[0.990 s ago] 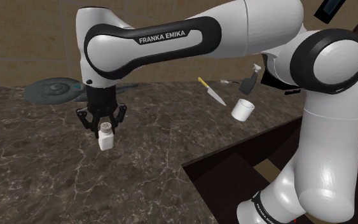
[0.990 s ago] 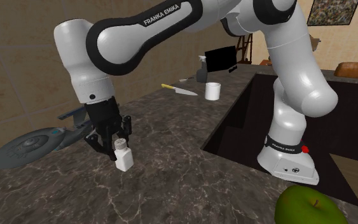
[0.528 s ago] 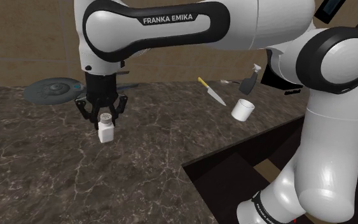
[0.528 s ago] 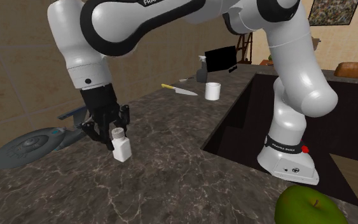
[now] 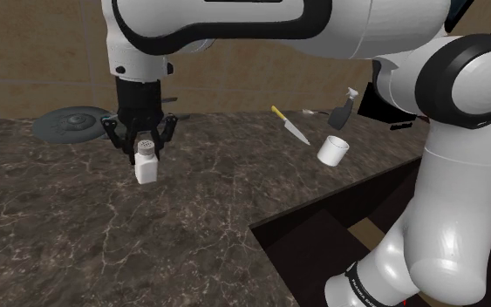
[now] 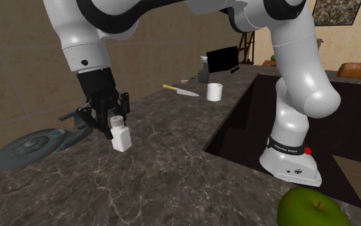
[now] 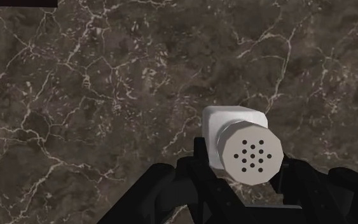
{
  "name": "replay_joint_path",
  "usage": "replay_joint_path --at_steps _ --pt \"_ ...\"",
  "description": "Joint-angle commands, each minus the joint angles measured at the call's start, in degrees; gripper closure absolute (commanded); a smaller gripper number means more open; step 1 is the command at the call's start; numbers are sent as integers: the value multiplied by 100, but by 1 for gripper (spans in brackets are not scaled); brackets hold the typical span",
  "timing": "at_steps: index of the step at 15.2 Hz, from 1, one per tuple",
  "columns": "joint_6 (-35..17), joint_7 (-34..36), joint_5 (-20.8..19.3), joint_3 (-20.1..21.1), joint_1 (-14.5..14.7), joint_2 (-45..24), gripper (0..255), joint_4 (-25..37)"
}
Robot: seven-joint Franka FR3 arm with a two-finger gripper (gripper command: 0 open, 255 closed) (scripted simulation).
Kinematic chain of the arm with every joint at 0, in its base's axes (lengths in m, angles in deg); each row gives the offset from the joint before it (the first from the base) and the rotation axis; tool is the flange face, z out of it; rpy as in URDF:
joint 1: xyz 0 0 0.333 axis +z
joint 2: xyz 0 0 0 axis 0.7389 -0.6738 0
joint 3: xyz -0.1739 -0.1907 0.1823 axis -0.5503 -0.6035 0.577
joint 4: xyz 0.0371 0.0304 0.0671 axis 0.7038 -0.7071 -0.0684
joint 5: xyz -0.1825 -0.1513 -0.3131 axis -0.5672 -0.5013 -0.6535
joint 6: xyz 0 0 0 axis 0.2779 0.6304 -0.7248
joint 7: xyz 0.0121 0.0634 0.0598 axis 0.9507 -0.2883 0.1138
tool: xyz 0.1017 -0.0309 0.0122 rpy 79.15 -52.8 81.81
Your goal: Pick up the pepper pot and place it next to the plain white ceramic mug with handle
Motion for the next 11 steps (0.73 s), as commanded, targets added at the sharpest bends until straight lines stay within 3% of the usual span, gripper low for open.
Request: replay_joint_path --at_steps 1,11 --pt "173 14 0 5 16 -6 255 178" --pt "939 76 7 32 81 -3 255 951"
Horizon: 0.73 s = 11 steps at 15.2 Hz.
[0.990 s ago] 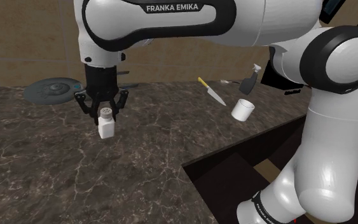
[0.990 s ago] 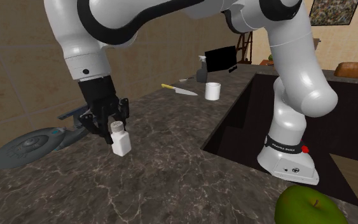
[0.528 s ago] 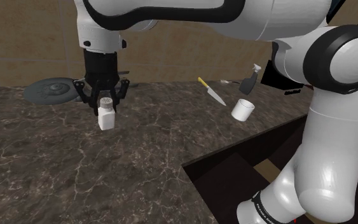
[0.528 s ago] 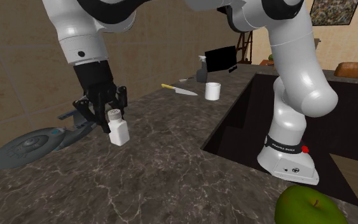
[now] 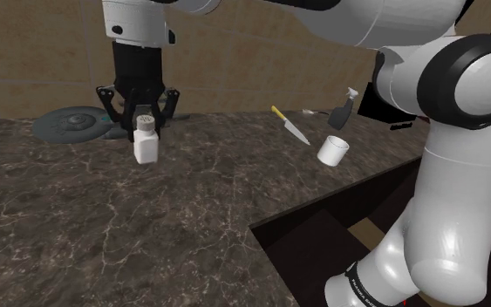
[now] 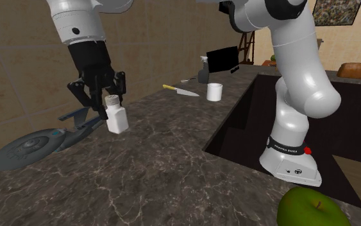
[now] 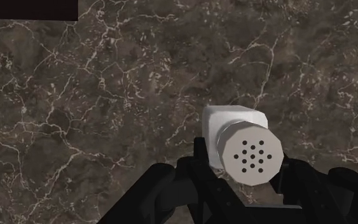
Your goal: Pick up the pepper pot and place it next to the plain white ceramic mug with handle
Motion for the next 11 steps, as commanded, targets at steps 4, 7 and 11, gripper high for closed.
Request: replay_joint_path --at_steps 4,7,11 --pt "-129 -348 240 -21 -392 699 255 -817" --pt "-314 -752 459 -101 -726 1335 255 -1624" --pt "-457 -1323 694 -283 -1079 2097 255 -2520"
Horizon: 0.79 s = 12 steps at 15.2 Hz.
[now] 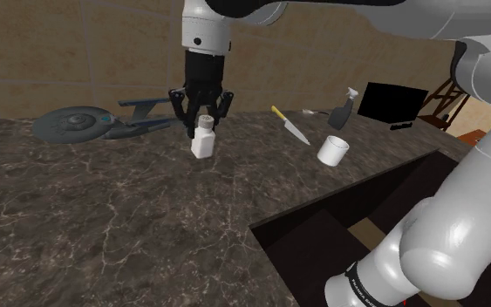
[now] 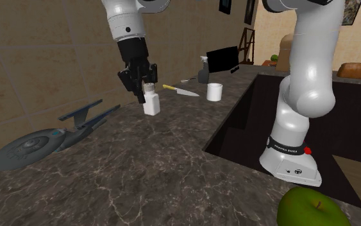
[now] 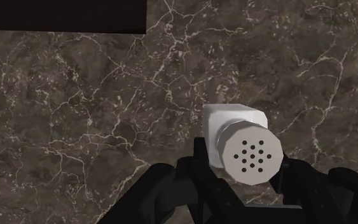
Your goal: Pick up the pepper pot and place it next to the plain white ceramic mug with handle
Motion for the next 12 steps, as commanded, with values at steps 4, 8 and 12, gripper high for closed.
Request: replay_joint_path --at_steps 4,8,12 --pt "-54 -732 214 -297 -362 885 255 -946" --pt "-64 -1306 261 -600 -587 1467 255 -1565" --pt "-45 -1867 213 -933 -796 1961 255 -2075"
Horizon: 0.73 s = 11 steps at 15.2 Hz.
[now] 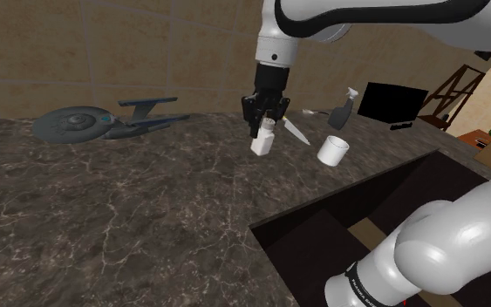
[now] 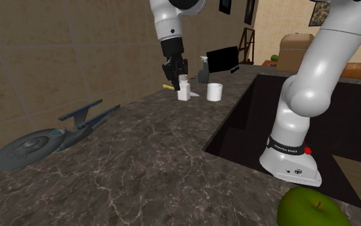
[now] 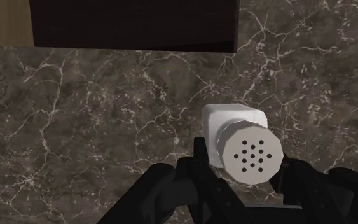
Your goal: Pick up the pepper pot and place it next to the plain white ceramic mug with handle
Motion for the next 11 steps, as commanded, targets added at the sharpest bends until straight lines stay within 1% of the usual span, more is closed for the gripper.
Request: replay_joint_path --at_steps 1,6,11 --pt "38 -281 -47 -171 -105 208 255 -186" --pt "78 -964 -249 -625 -371 674 255 -650" --pt "108 -1641 -545 -1100 -660 995 255 -959"
